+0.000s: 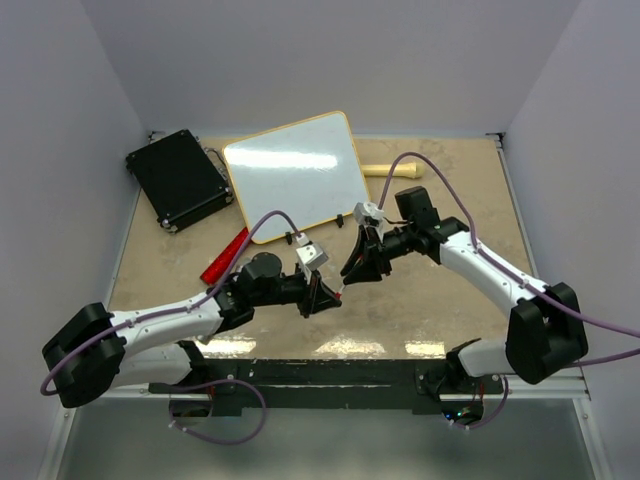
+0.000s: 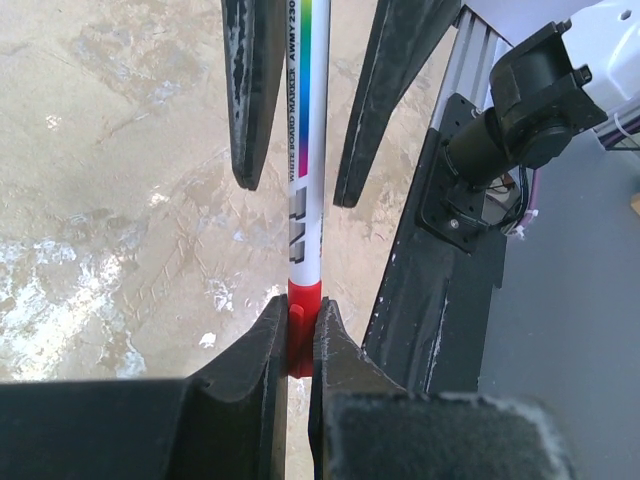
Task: Write a sentence on the whiteboard
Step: Open the whiteboard marker at the center of the board.
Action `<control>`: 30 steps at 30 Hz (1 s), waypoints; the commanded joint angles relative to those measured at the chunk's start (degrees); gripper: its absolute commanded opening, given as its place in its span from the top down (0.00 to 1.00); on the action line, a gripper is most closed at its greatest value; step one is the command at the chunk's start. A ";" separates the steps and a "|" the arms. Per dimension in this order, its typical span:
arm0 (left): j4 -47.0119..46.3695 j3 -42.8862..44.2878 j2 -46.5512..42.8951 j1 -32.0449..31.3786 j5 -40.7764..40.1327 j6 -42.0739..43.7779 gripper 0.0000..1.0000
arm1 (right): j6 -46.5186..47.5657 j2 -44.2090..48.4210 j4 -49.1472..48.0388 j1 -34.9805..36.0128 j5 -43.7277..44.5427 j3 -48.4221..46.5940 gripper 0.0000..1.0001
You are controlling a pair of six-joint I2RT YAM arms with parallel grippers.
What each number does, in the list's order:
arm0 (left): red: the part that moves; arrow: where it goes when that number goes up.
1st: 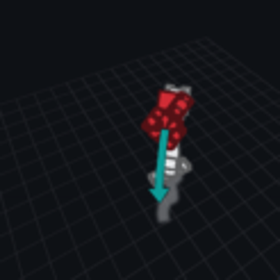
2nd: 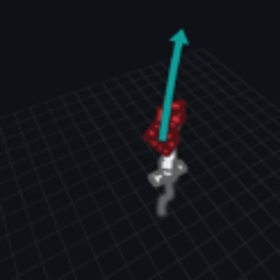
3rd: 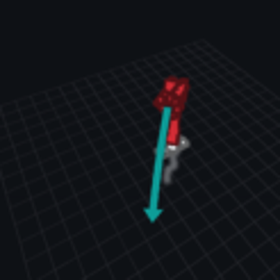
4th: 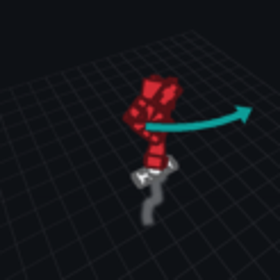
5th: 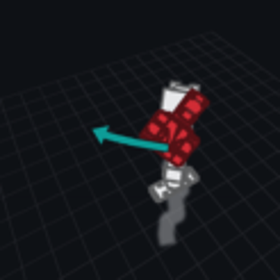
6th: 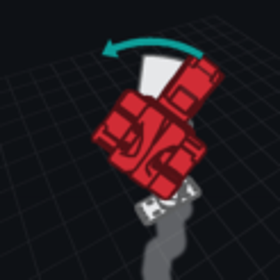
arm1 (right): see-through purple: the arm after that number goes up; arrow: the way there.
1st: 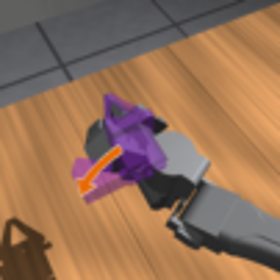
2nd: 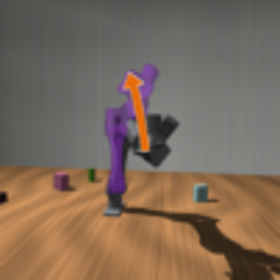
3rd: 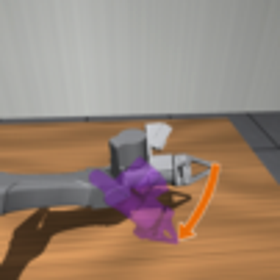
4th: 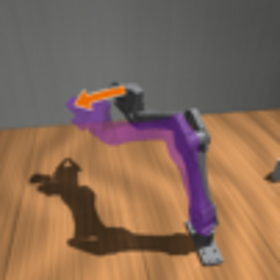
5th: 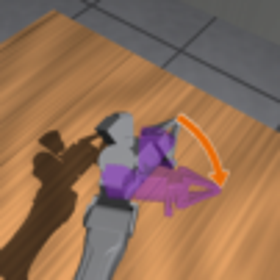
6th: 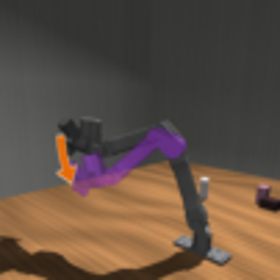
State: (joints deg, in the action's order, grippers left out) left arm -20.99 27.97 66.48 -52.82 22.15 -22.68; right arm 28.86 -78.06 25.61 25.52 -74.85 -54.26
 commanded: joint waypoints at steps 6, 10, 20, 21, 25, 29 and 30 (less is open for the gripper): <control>1.22 3.41 -0.65 0.26 -2.46 2.99 1.00 | 4.44 -3.85 6.47 2.61 1.37 -3.39 0.62; 1.13 3.41 -0.56 0.26 -2.90 2.99 1.00 | 4.54 -4.20 6.74 3.22 1.02 -3.40 0.65; 1.13 3.24 -0.12 0.26 -2.64 3.78 1.00 | 4.10 -4.82 7.71 3.22 -1.44 -4.19 0.69; 1.30 3.32 -0.21 0.35 -2.64 3.78 1.00 | 3.84 -4.91 7.62 3.22 -1.61 -4.27 0.66; 1.22 2.80 -0.30 0.26 -2.55 3.87 1.00 | 2.96 -4.73 6.92 3.22 -1.97 -4.36 0.62; 1.13 2.44 -0.47 0.26 -2.38 3.96 1.00 | 2.17 -4.82 6.48 3.22 -2.14 -4.36 0.60; 1.13 2.36 -0.39 0.26 -2.38 3.87 1.00 | 2.08 -4.91 6.39 3.14 -2.14 -4.36 0.60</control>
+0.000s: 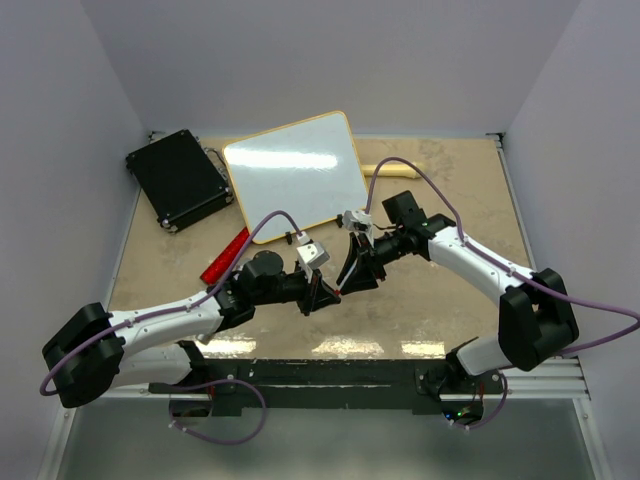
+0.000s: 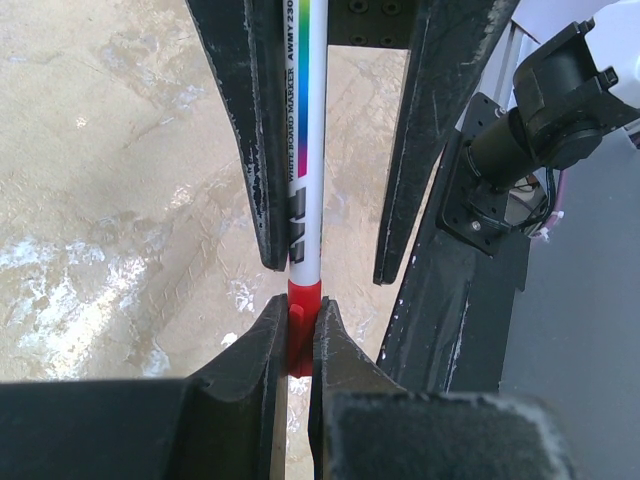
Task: Write a sentence on the whiteboard
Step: Open the whiteboard marker at the center of the board.
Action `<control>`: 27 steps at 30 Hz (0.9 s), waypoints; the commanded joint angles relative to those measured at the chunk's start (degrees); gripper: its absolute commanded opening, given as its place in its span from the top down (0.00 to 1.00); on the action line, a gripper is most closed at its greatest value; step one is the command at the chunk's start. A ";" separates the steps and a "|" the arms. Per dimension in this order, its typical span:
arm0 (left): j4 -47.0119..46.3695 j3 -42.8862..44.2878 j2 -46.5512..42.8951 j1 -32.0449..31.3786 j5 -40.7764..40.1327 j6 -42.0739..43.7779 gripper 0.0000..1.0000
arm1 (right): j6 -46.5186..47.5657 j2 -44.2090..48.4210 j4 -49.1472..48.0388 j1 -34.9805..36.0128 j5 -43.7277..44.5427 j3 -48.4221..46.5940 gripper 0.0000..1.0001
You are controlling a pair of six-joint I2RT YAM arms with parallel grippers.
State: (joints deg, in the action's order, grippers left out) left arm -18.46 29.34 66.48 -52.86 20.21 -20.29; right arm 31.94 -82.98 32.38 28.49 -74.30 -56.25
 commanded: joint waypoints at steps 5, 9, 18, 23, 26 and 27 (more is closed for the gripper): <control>-1.23 0.80 -0.82 0.30 -0.61 1.66 1.00 | -1.53 -0.25 -0.65 0.08 -2.69 -2.55 0.61; -0.97 0.28 -1.09 0.30 -0.78 1.84 1.00 | -2.15 -0.34 -0.92 -0.63 -3.30 -2.73 0.62; -0.79 0.10 -1.35 0.30 -0.78 1.84 1.00 | -2.85 -0.25 -1.53 -1.15 -3.22 -2.64 0.61; -0.88 -0.08 -1.26 0.39 -0.78 1.93 1.00 | -3.12 -0.43 -1.88 -1.16 -3.13 -2.46 0.61; -0.88 -0.16 -1.44 0.57 -0.96 1.93 1.00 | -3.38 -0.52 -2.06 -1.16 -2.78 -2.37 0.64; -0.96 -0.16 -1.70 0.57 -1.05 1.93 1.00 | -3.38 -0.60 -2.06 -1.16 -2.86 -2.37 0.65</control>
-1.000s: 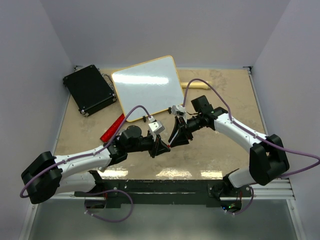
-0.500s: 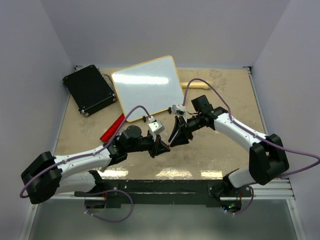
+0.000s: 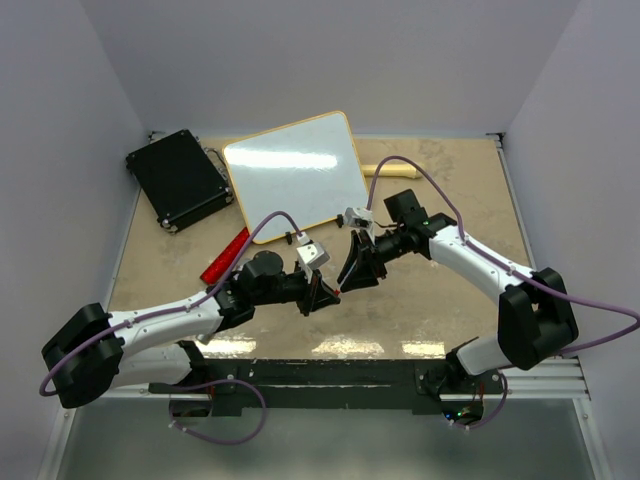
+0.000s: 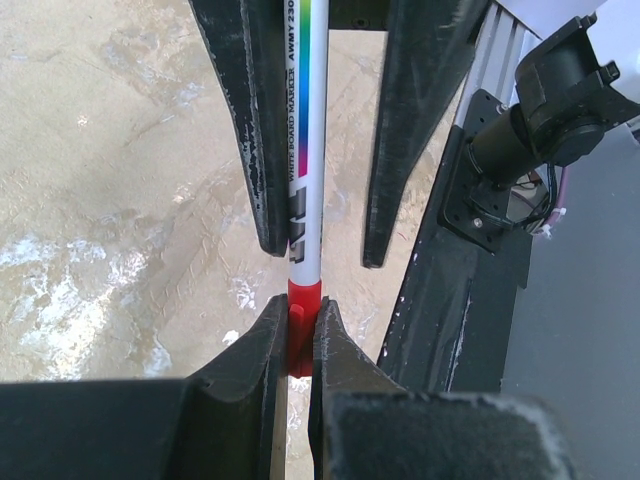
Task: Write a sentence on the whiteboard
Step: Open the whiteboard marker at the center of the board, then place the pen cap at the center of the board.
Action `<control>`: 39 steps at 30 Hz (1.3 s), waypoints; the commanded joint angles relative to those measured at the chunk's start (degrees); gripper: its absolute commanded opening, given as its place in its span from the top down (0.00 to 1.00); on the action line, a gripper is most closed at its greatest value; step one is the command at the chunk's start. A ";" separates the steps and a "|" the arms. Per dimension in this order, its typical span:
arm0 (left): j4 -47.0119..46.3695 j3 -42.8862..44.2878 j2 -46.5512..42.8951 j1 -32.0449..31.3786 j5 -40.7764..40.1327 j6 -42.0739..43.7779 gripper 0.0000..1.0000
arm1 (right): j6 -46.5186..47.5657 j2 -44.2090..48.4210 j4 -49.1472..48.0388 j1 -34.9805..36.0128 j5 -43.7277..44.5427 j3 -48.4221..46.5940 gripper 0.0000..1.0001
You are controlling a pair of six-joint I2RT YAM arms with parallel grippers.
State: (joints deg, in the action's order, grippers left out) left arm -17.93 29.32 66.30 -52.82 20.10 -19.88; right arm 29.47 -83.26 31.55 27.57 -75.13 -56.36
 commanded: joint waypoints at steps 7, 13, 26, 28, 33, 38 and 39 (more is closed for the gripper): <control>-1.40 -0.23 -1.44 0.87 -0.85 1.68 1.00 | 0.40 -0.32 0.78 -0.24 -1.95 -2.79 1.00; -2.37 -3.56 -3.36 0.61 1.26 2.04 1.00 | 3.83 0.47 6.47 -4.09 -0.97 -8.58 1.00; 14.59 -5.15 -15.85 -7.83 -12.54 -3.14 1.00 | 33.98 -7.01 41.40 -14.74 -3.88 -28.72 1.00; 15.91 -6.20 -16.29 -7.83 -13.41 -6.21 1.00 | 33.98 -5.25 41.14 -14.65 -3.62 -27.24 1.00; 20.65 -10.86 -20.24 -7.65 -24.74 -17.81 1.00 | 20.14 2.65 21.54 -14.30 0.41 -18.28 1.00; 25.13 -13.06 -20.51 -3.97 -29.67 -26.33 1.00 | -9.59 20.46 -10.51 -9.74 15.17 -0.96 1.00; 27.40 -12.89 -20.25 -3.53 -30.37 -27.05 1.00 | -10.05 21.73 -12.63 -9.30 17.11 0.01 1.00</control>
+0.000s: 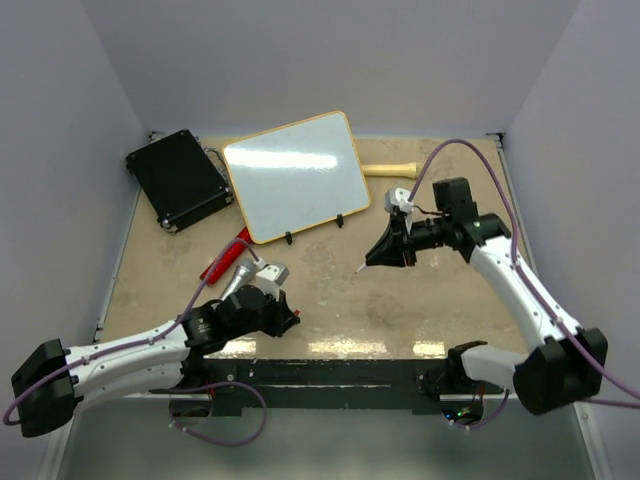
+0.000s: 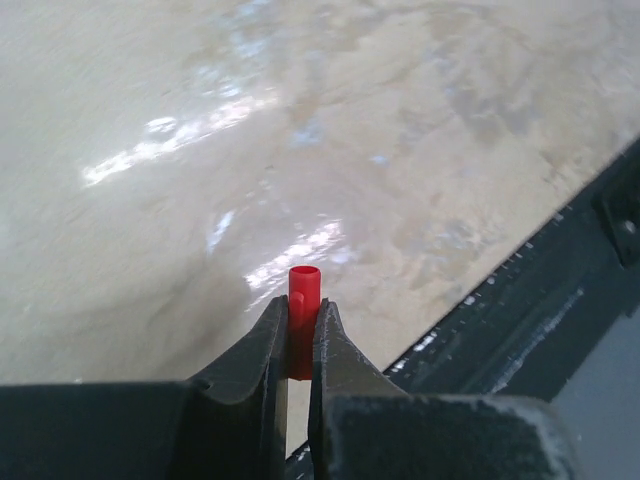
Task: Write a sentence on the whiteboard
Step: Place the pen cap at the center of the board.
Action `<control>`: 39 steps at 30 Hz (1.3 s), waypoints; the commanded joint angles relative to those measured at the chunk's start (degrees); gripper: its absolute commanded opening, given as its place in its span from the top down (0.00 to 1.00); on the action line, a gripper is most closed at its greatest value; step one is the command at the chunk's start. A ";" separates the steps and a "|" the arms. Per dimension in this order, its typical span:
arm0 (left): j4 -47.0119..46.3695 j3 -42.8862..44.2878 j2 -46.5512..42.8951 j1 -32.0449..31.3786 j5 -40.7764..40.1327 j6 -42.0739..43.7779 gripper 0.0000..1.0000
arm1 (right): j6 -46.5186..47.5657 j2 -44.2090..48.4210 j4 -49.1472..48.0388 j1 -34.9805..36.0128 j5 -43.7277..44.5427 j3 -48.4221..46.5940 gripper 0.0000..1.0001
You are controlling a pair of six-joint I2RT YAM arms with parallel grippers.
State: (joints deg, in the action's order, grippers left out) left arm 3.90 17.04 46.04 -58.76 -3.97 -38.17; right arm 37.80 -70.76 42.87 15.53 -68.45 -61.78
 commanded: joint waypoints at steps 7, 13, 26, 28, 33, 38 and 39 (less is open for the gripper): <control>14.99 3.17 5.98 5.94 -11.85 -12.36 0.92 | -17.68 11.26 -23.27 2.58 11.58 6.58 1.00; 20.88 7.74 14.51 6.20 -15.46 -14.74 0.68 | -17.67 12.49 -23.27 2.14 10.44 7.46 1.00; 22.03 20.83 4.60 8.39 -17.55 0.52 0.02 | -16.27 15.65 -23.53 0.38 8.07 8.96 1.00; 19.76 23.29 0.57 9.89 -19.58 4.23 0.00 | -16.36 15.92 -24.24 -0.06 6.41 9.48 1.00; 5.08 26.55 -1.40 29.45 -6.27 15.49 0.00 | -17.49 16.97 -27.48 -1.64 4.90 11.67 1.00; -8.24 29.28 10.63 53.81 21.52 12.35 0.00 | -17.32 17.24 -28.55 -2.87 3.85 12.73 1.00; -10.30 29.02 12.39 56.36 24.07 11.64 0.00 | -17.06 17.41 -28.89 -2.87 3.67 13.17 1.00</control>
State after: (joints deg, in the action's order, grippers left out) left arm 6.55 45.56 51.03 -12.56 -0.27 -27.27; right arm 20.95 -54.76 17.69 13.28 -62.46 -49.39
